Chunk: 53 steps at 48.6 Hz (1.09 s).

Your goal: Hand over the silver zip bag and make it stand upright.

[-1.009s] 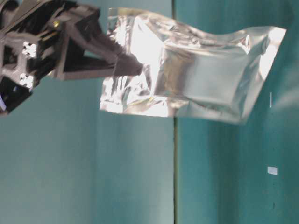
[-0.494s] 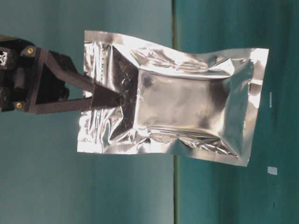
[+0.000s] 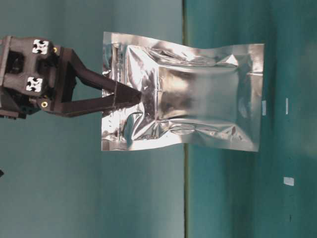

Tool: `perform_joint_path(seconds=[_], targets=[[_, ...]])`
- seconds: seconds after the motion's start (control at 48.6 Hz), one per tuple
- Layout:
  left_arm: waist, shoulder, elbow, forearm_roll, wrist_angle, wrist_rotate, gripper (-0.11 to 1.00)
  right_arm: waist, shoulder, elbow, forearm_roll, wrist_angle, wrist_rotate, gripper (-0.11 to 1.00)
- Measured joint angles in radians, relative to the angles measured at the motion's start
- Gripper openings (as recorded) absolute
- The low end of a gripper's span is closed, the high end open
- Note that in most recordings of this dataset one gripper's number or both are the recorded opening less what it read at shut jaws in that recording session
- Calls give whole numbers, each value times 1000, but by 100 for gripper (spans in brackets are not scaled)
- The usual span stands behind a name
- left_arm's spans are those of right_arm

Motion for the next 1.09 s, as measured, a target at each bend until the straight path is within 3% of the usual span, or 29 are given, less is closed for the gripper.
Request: perform_joint_path(seconds=[0.247, 1.091], targets=[[5, 0, 2, -2, 2, -2, -1, 11, 12, 0, -14, -20, -60, 1], [5, -2, 5, -2, 0, -20, -1, 40, 41, 0, -14, -54, -63, 1]])
